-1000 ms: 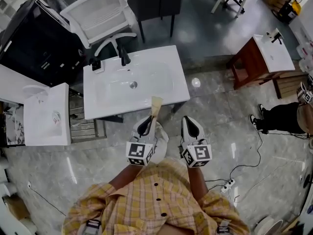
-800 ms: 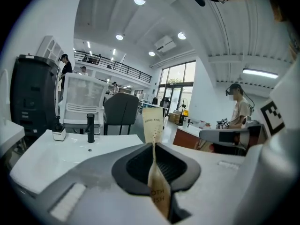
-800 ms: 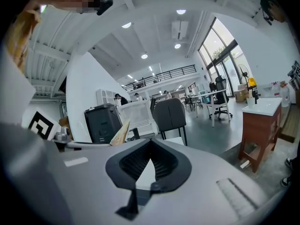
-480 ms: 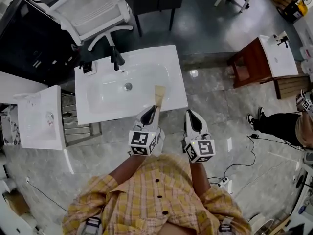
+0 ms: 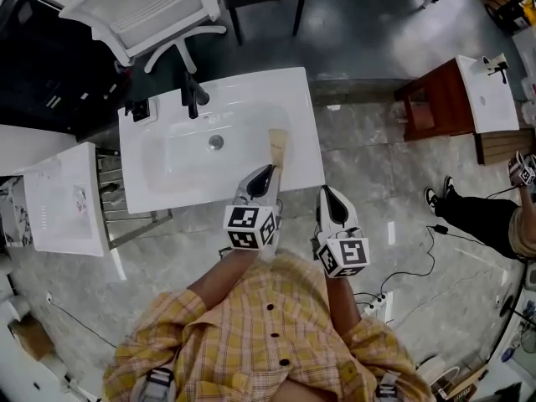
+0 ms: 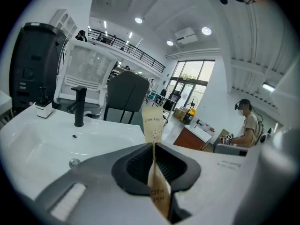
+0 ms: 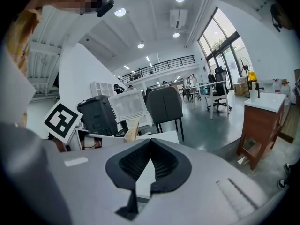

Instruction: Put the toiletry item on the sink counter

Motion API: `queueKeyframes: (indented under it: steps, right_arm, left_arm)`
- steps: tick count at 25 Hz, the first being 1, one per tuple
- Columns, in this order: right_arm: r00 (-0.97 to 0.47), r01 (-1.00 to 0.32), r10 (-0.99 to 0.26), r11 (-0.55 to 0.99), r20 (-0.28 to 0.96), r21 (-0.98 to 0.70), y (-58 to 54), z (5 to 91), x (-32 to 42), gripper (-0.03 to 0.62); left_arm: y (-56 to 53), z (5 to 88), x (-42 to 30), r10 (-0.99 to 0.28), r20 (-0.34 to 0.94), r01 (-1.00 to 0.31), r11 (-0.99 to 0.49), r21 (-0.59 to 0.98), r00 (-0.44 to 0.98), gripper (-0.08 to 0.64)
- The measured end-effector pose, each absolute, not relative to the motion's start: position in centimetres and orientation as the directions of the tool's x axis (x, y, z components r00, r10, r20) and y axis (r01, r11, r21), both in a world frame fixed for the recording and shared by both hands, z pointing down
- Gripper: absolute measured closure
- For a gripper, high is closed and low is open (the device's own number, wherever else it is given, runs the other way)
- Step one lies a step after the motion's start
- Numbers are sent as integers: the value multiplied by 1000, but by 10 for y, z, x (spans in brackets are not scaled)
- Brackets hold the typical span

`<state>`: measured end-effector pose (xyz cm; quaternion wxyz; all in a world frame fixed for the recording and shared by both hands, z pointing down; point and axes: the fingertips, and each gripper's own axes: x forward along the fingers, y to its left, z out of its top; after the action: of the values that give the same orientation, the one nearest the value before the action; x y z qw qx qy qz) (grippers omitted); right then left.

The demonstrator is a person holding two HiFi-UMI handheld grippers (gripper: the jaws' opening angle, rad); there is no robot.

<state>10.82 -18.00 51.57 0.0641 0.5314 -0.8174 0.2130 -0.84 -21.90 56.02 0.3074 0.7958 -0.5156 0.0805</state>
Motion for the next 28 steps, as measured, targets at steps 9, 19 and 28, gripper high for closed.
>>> queueKeyframes:
  steps: [9,19,28]
  right_arm:
    - [-408,-906,-838,321,363,-278,-197,527,112,592]
    - [-393,-911,-829,293,397,-291,-207,546,117,592]
    - [-361,-922,-831,250,423,-296,-214,560,129,592]
  left_arm:
    - [-256,588,6,-733,492,-848,-221,482,470,538]
    - [-293,621,23,-699,528,-827,-166,536,482,549]
    - [-318,652,38,-658,570,-813,-115,570,493,552]
